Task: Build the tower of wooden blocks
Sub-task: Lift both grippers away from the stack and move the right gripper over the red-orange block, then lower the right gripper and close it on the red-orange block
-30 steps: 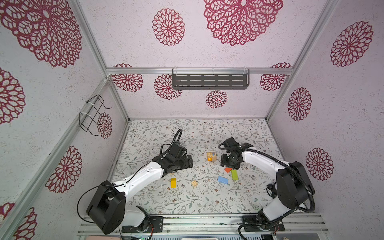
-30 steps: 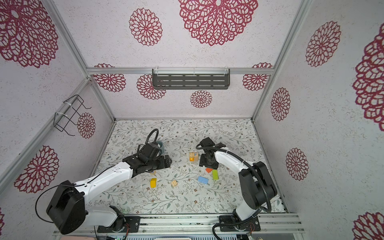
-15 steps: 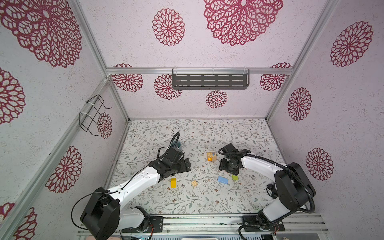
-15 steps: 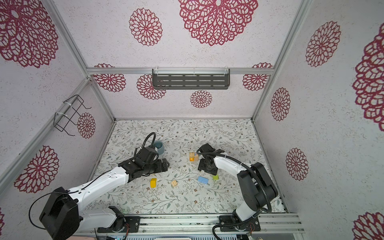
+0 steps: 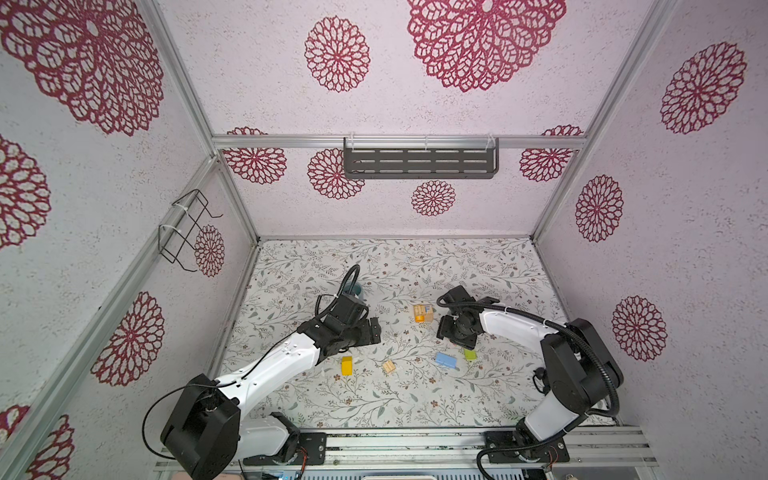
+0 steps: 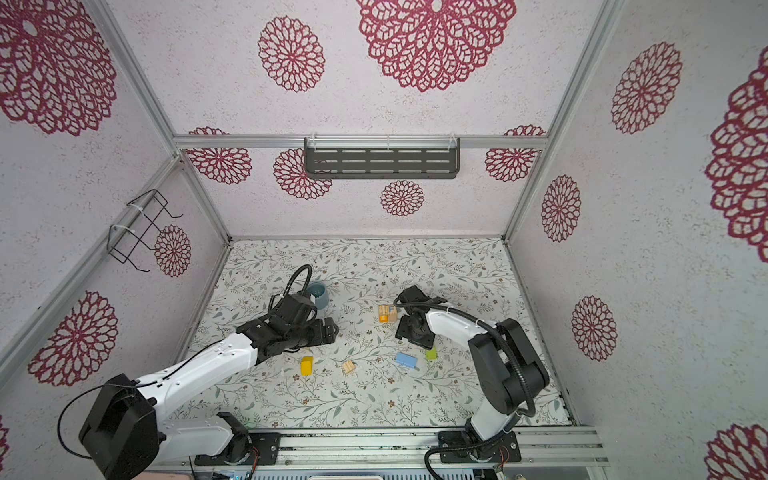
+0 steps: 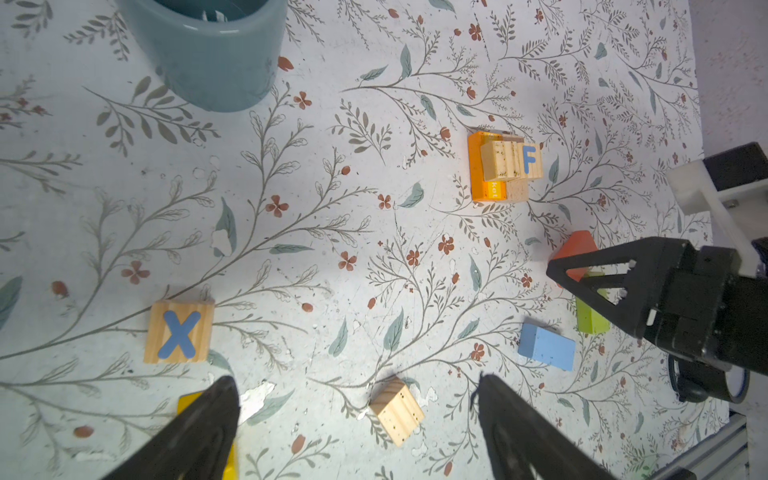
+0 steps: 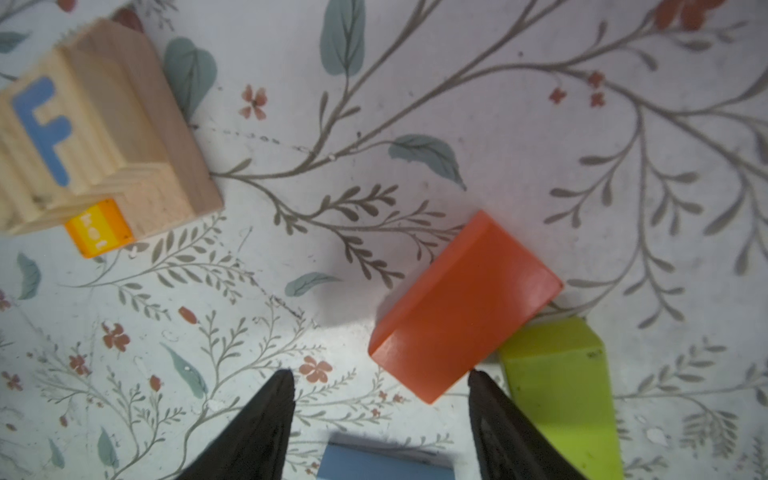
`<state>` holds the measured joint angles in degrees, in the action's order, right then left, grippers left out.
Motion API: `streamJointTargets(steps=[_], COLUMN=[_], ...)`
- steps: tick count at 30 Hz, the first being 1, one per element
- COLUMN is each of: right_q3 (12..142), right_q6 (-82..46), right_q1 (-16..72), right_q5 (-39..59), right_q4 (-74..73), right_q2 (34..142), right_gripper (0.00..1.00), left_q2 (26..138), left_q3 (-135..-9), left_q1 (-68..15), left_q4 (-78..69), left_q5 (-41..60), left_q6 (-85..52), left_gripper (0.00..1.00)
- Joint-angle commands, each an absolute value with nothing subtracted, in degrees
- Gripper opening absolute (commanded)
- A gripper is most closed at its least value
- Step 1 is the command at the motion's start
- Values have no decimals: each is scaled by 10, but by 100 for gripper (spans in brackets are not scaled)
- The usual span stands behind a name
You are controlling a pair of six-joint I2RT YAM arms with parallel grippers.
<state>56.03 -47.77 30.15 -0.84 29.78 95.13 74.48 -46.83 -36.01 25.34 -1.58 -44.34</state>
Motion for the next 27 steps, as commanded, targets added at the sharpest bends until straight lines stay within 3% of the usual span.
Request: streamJointTargets(steps=[1, 5, 12, 16, 21, 27], right_q3=[582, 594, 609, 620, 622, 626], right_q6=[-471, -457, -438, -430, -420, -416], right_q1=[298, 298, 297, 299, 297, 292], right_q5=[-19, -35, -55, -60, -75, -69], right_q4=[314, 330, 351, 365, 379, 374], right_q2=[956, 968, 985, 999, 995, 1006], right_gripper=[70, 65, 47, 44, 65, 69], left_q2=[743, 753, 762, 766, 768, 773], left_q3=[-485, -492, -498, -500, -501, -503], left_q1=[-359, -358, -356, -353, -352, -352], left_q4=[256, 256, 256, 254, 253, 253], left_q5=[-28, -28, -27, -25, -22, -21], left_q6=[-439, -439, -439, -439, -440, -441], left_gripper=[92, 92, 93, 92, 92, 93])
